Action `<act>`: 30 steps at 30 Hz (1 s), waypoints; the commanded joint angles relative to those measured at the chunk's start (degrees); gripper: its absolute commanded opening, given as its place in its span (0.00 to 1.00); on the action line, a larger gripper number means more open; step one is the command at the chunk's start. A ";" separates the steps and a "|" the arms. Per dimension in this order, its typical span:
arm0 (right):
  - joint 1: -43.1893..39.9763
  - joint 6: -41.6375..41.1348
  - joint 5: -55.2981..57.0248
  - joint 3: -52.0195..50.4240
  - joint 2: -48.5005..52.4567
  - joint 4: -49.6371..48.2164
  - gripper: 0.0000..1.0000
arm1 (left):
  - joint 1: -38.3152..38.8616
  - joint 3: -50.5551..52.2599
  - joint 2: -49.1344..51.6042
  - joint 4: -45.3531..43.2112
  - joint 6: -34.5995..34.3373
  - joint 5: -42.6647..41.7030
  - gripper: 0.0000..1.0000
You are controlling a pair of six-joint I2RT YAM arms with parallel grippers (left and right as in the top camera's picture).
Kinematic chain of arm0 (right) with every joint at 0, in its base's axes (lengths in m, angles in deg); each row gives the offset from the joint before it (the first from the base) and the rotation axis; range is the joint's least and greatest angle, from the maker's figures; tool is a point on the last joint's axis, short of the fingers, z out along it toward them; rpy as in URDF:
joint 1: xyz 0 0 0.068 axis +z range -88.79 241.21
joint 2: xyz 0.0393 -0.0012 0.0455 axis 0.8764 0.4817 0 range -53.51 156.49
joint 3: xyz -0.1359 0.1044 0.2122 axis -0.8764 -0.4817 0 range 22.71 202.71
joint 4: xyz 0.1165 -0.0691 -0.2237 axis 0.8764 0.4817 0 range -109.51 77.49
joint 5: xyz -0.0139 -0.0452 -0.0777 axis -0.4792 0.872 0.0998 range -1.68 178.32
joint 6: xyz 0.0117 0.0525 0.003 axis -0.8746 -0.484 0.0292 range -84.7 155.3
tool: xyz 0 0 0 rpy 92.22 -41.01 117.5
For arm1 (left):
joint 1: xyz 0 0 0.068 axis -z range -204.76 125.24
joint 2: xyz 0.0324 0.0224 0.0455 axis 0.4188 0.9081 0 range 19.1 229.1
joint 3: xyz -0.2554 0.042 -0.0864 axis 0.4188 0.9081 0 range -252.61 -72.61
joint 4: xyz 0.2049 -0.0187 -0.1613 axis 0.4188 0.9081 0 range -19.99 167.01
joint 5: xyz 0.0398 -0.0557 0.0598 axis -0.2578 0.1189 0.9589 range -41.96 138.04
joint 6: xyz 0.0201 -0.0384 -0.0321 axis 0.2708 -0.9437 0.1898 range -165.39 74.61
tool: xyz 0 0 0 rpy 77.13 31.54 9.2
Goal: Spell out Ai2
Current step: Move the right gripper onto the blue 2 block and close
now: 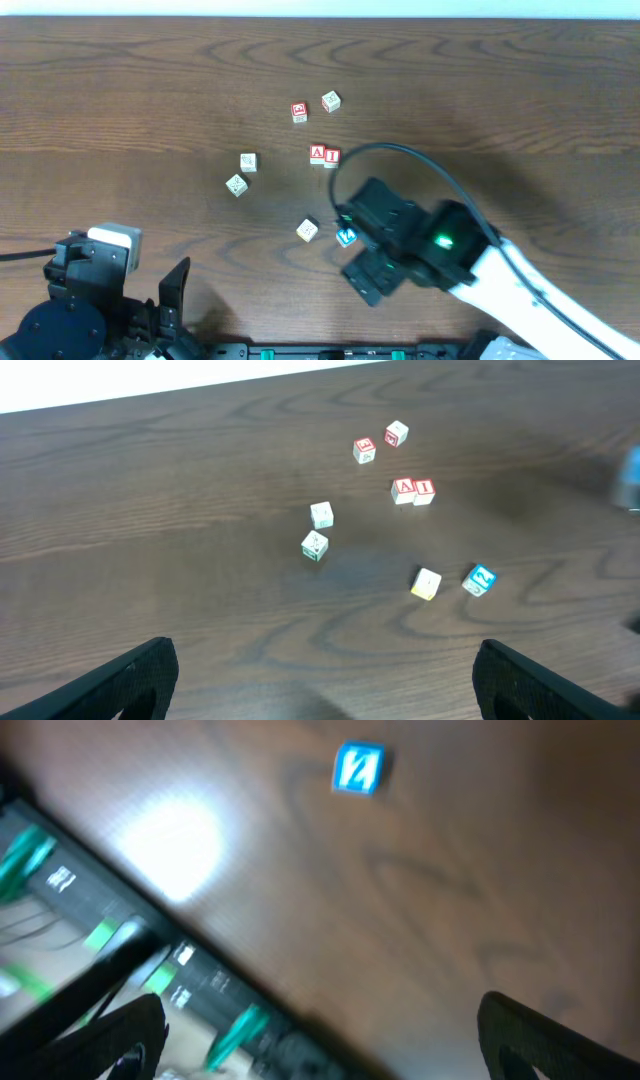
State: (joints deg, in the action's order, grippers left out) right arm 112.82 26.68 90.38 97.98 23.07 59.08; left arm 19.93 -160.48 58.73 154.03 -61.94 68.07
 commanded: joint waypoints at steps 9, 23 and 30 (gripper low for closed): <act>0.50 -1.57 5.25 -3.52 9.99 -12.85 0.99 | -0.13 -0.07 0.48 1.90 -1.40 1.14 0.95; -5.75 1.44 -0.50 -18.16 10.01 -30.05 0.99 | -0.13 0.00 0.48 1.81 -1.92 1.16 0.95; -8.41 1.42 -3.85 -23.21 10.01 -37.38 0.99 | -0.13 0.00 0.48 1.20 -1.92 1.20 0.95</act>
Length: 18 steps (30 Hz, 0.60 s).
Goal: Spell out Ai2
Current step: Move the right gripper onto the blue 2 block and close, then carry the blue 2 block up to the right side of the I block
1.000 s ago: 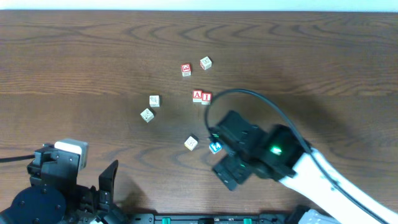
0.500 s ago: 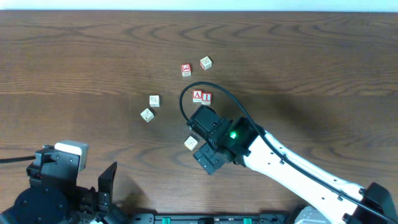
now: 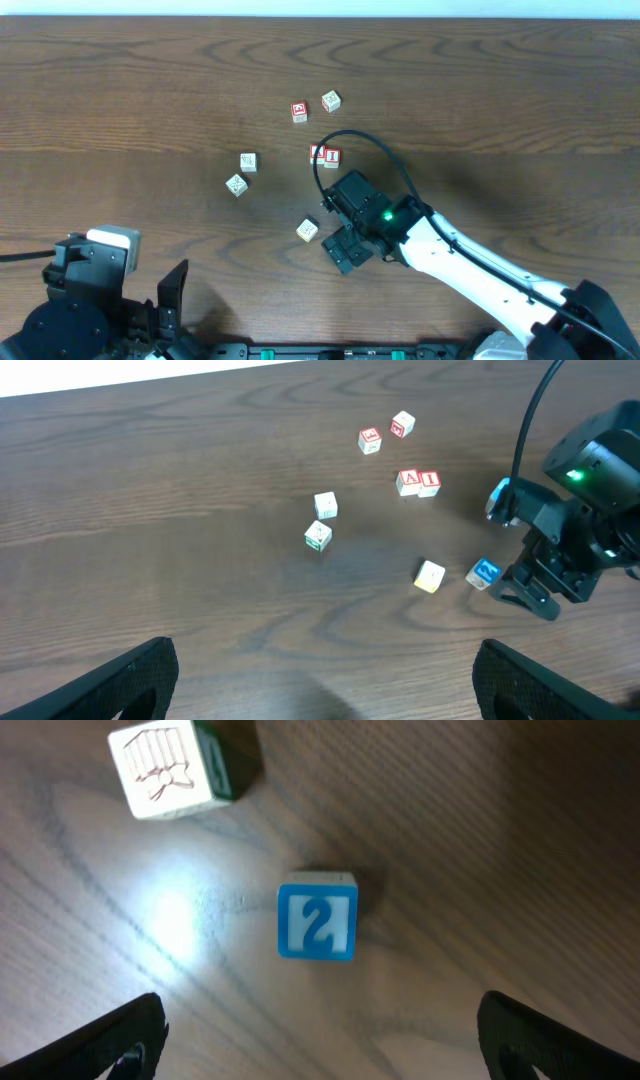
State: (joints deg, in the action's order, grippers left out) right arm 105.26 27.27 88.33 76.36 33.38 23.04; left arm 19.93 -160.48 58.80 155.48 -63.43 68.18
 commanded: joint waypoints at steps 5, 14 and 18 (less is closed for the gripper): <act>-1.07 0.15 -2.99 -2.32 -0.31 -3.17 0.96 | -0.13 0.00 0.42 -0.42 -0.46 1.29 0.95; -0.90 0.13 -5.16 -2.89 1.36 -6.73 0.95 | -0.15 0.00 0.42 -0.42 -0.44 1.31 0.95; -0.90 -0.09 -4.63 -2.95 3.32 -8.74 0.96 | -0.13 0.00 0.42 -0.39 -0.44 1.33 0.95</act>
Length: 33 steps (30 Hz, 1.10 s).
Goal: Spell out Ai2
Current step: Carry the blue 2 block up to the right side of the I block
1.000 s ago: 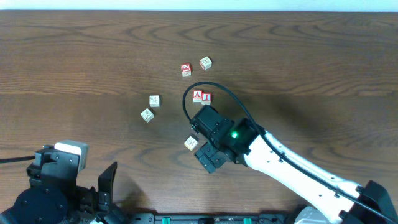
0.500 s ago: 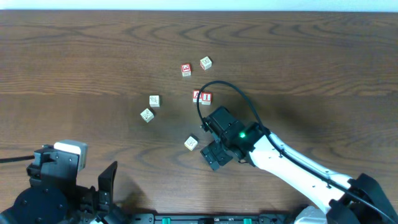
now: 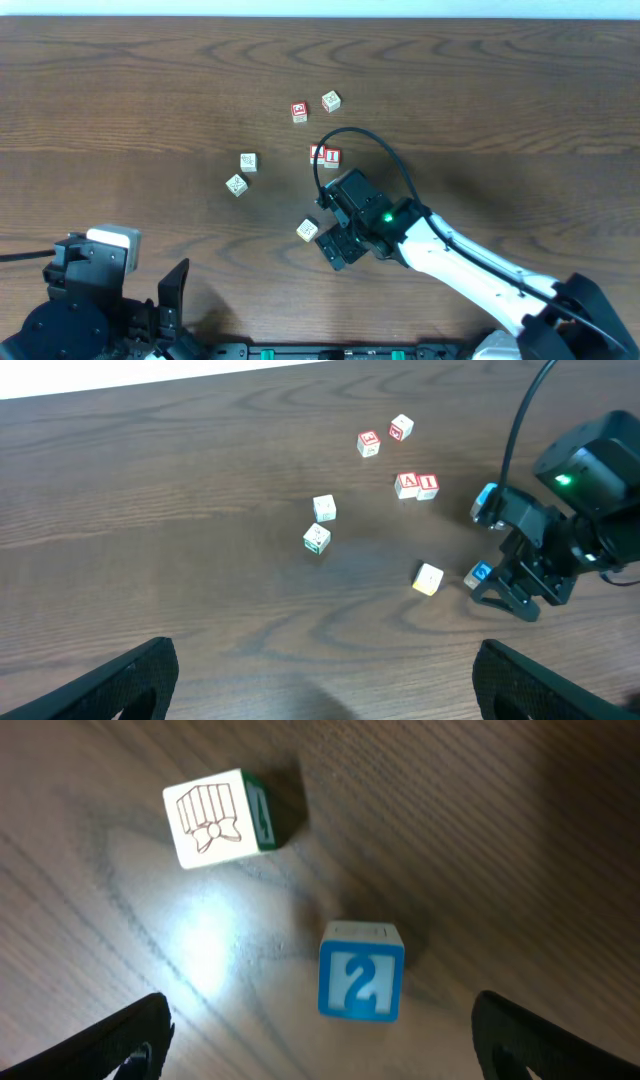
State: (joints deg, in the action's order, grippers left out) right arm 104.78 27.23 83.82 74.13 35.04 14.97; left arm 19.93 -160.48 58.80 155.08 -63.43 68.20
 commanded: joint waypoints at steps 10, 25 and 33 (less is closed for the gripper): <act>-0.42 -1.57 1.27 -0.74 8.33 -2.75 0.90 | -0.13 0.00 0.42 0.00 -0.44 1.46 0.95; -0.48 -4.83 5.97 -0.74 8.76 -3.21 0.57 | -0.13 0.00 0.42 0.00 -0.44 1.44 0.95; -0.50 -5.22 6.08 -0.74 8.76 -3.30 0.33 | -0.13 0.02 0.42 0.00 -0.44 1.44 0.96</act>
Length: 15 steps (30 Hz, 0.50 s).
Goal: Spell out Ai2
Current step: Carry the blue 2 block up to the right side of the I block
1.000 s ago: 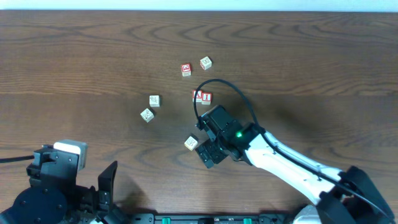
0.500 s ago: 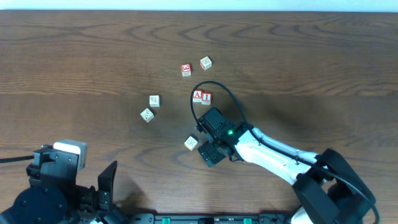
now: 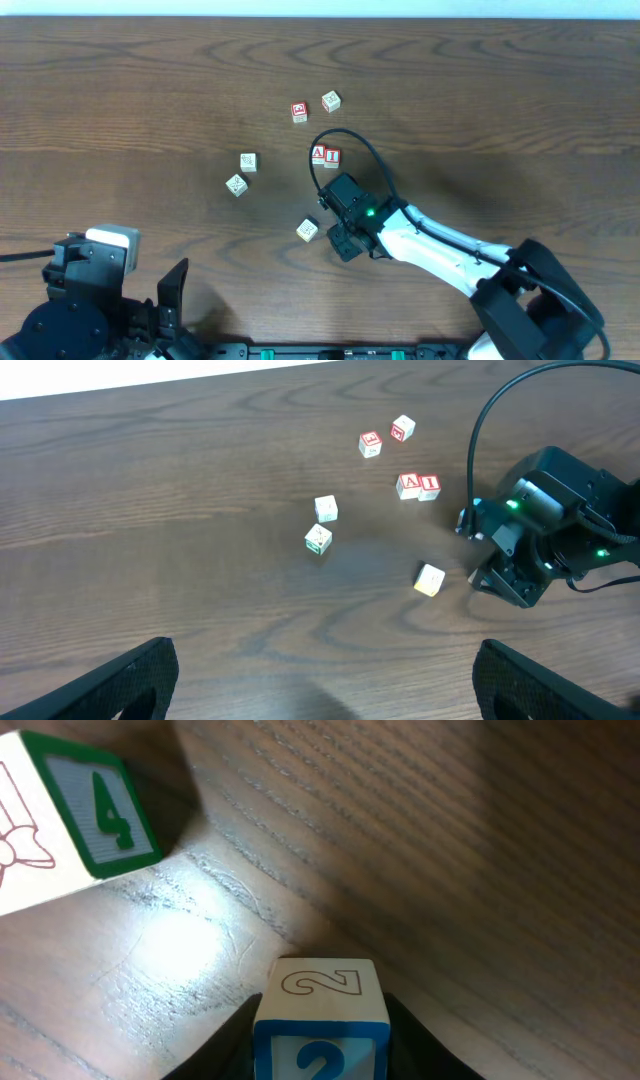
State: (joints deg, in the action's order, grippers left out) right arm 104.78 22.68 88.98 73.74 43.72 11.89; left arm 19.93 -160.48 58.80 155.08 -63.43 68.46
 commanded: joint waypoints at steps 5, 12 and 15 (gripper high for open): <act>-0.94 -2.82 2.10 -0.20 0.02 -0.13 0.30 | -0.13 0.02 0.42 0.00 -0.44 1.18 0.95; -3.06 -2.45 2.23 7.76 -0.26 7.32 0.29 | -0.13 0.02 0.42 0.00 -0.44 1.81 0.95; -4.07 -0.96 2.64 13.75 -0.26 10.88 0.29 | -0.15 0.02 0.42 0.00 -0.46 2.05 0.95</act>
State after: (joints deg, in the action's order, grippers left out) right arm 101.83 21.02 90.60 82.26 43.74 21.92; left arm 19.93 -160.46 58.80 155.08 -63.43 69.25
